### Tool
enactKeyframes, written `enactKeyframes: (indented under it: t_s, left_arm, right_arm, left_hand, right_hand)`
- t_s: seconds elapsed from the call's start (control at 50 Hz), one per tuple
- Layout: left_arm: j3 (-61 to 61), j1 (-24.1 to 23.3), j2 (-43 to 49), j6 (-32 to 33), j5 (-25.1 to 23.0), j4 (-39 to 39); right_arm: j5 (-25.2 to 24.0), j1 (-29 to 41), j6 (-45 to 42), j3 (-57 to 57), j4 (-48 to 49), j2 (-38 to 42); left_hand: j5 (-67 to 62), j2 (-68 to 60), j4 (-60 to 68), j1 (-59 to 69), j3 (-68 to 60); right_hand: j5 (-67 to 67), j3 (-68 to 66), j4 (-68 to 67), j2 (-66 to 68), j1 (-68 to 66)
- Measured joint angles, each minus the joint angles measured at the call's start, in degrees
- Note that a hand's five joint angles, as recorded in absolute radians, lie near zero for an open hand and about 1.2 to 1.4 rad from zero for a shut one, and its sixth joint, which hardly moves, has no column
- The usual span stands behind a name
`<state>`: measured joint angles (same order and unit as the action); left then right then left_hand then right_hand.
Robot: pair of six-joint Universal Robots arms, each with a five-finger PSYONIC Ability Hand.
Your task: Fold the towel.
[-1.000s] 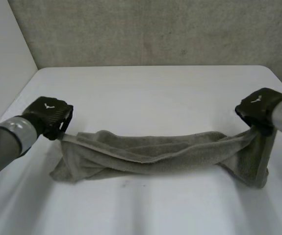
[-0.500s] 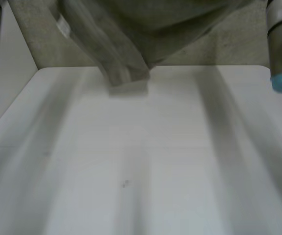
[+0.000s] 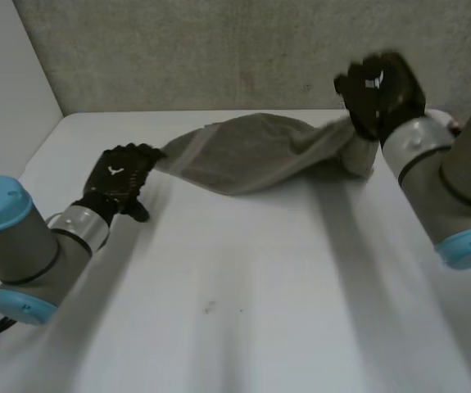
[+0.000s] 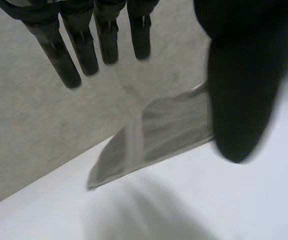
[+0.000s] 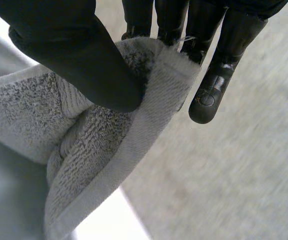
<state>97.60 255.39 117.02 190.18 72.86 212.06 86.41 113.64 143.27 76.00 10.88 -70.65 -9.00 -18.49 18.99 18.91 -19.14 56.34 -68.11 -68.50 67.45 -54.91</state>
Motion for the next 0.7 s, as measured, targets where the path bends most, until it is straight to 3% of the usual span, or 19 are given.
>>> enactKeyframes:
  t_s: [0.12, 0.26, 0.54, 0.56, 0.6, 0.64, 0.66, 0.7]
  left_arm:
    - [-1.60, -6.21, -0.66, -3.55, 0.03, 0.17]
    - [-4.90, -10.62, 1.30, -5.46, 0.62, 0.23]
    - [-13.18, -14.45, 10.87, -9.79, 2.75, 0.09]
    - [-14.03, -14.74, 12.14, -9.99, 3.71, -0.06]
    - [-14.85, -15.01, 13.21, -10.07, 4.74, -0.16]
    - [-15.60, -15.16, 14.25, -10.01, 6.21, -0.32]
    - [-15.97, -15.06, 14.63, -9.82, 7.58, -0.51]
    - [-15.97, -14.55, 14.32, -9.47, 9.04, -0.76]
  right_arm:
    - [0.93, 3.44, 0.38, -6.70, -9.01, -5.55]
    - [1.41, 6.27, 0.40, -8.73, -13.14, -10.29]
    - [2.65, 7.36, 0.43, -8.90, -16.86, -21.23]
    - [2.77, 7.23, 0.43, -8.97, -17.17, -22.24]
    - [2.93, 7.03, 0.40, -8.96, -17.53, -23.12]
    - [3.11, 6.80, 0.35, -8.86, -17.96, -23.67]
    - [3.27, 6.52, 0.25, -8.65, -18.49, -23.98]
    - [3.38, 6.13, 0.06, -8.26, -19.11, -23.95]
  left_hand:
    - [6.18, 5.72, -6.22, -5.85, 6.17]
    - [6.45, 6.12, -6.56, -6.19, 6.50]
    - [4.99, 4.58, -5.04, -4.99, 5.23]
    - [-7.16, -8.31, 7.09, 8.82, -6.88]
    - [-12.35, -12.86, 12.41, 13.95, -12.22]
    - [-25.10, -26.22, 25.14, 26.45, -25.57]
    - [-37.14, -38.06, 37.32, 38.61, -37.09]
    - [-38.65, -39.74, 38.76, 39.32, -39.03]
  right_hand:
    - [0.00, 0.00, 0.00, 0.00, 0.00]
    - [0.00, 0.00, 0.00, 0.00, 0.00]
    - [0.00, 0.00, 0.00, 0.00, 0.00]
    - [0.00, 0.00, 0.00, 0.00, 0.00]
    - [0.00, 0.00, 0.00, 0.00, 0.00]
    - [0.00, 0.00, 0.00, 0.00, 0.00]
    - [0.00, 0.00, 0.00, 0.00, 0.00]
    - [0.00, 0.00, 0.00, 0.00, 0.00]
